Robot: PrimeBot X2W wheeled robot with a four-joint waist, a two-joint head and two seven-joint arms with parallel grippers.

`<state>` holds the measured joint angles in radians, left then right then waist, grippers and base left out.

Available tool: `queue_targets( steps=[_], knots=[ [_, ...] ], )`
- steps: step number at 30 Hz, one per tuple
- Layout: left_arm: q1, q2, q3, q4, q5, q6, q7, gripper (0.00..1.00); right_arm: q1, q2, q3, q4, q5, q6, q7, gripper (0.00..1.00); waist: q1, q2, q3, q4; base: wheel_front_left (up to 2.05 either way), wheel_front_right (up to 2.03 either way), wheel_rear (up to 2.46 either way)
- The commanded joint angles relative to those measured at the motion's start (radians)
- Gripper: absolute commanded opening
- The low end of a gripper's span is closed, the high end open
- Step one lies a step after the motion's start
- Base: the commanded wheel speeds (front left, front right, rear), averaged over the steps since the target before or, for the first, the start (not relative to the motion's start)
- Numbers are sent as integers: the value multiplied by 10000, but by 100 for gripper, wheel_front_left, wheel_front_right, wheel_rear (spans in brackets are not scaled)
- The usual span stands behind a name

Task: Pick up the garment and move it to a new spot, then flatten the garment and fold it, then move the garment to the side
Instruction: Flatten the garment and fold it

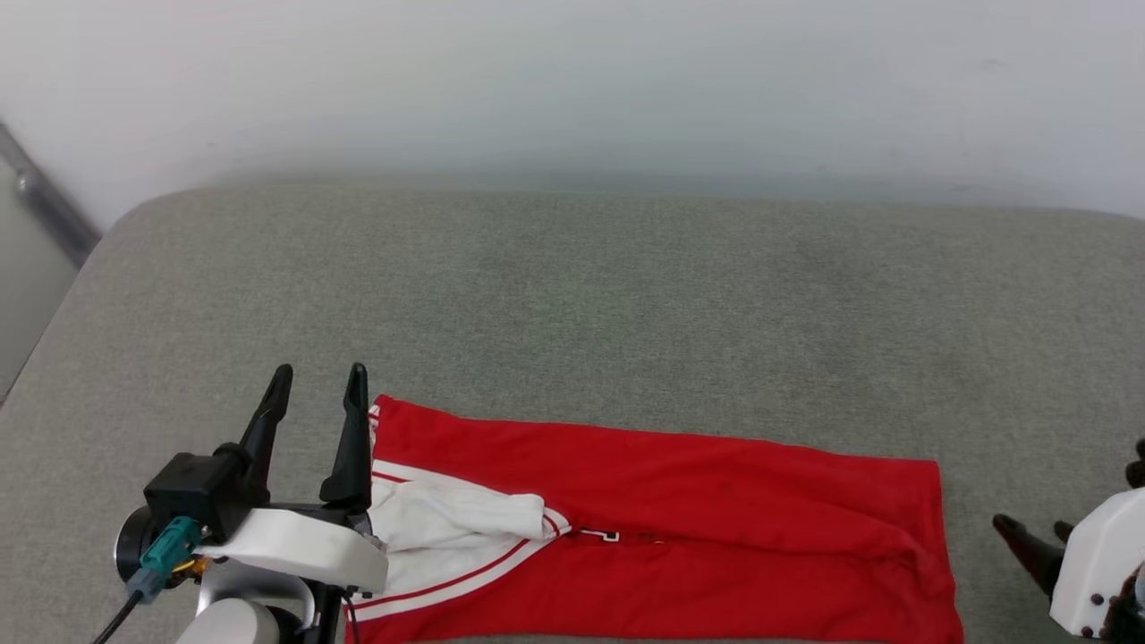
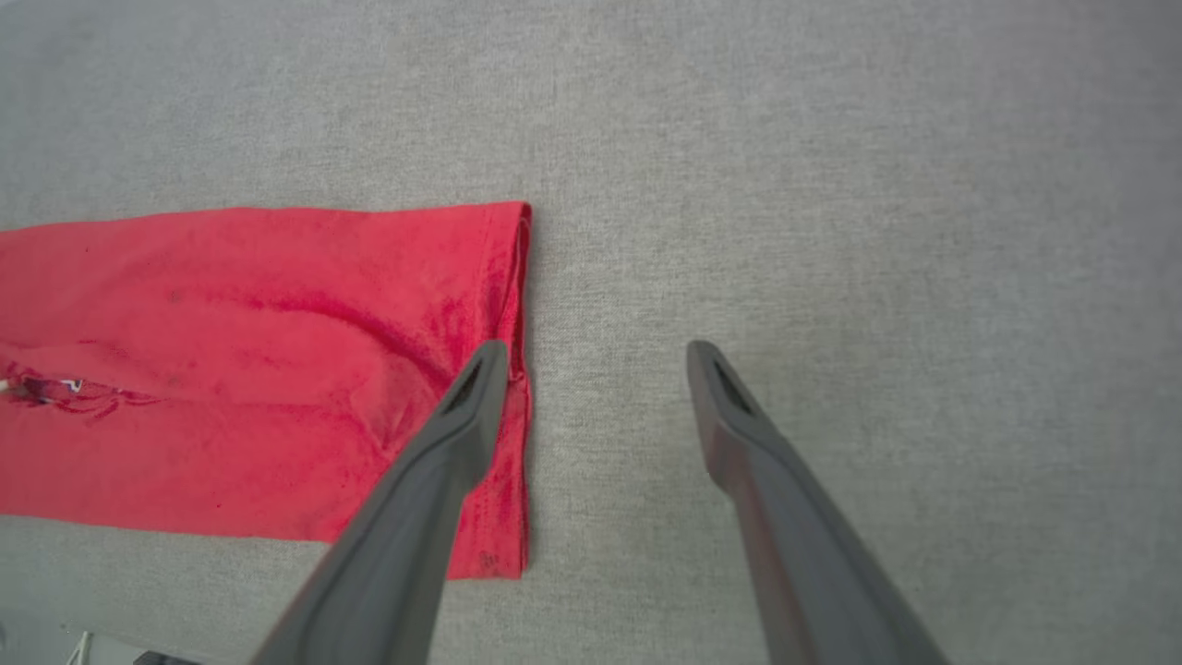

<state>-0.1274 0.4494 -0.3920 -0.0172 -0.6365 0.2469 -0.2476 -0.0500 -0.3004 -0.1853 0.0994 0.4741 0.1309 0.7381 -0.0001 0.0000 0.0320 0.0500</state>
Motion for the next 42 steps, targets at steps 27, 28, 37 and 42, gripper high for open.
queue_targets(
  steps=[27, 28, 37, 42],
  knots=[
    [148, 167, -491, -967, 508, 477, 370, 100, -1601, 156, 1740, 2377, 764, -3, 174, 0, 1, 0, 508, 220, 0, 0, 0],
    [189, 175, -486, -979, 509, 514, 377, 100, -1597, 71, 1695, 2322, 760, -3, 198, 0, 1, 0, 467, 163, 0, 0, 0],
    [433, 206, -506, -974, 460, 720, 478, 100, -1255, -316, -47, 2010, 310, -3, 497, 0, 1, 0, 207, -256, 0, 0, 0],
    [577, 214, -499, -984, 389, 769, 503, 100, -1117, 273, -1491, 1632, 176, -3, 1073, 0, 1, 0, 135, -511, 0, 0, 0]
  ],
)
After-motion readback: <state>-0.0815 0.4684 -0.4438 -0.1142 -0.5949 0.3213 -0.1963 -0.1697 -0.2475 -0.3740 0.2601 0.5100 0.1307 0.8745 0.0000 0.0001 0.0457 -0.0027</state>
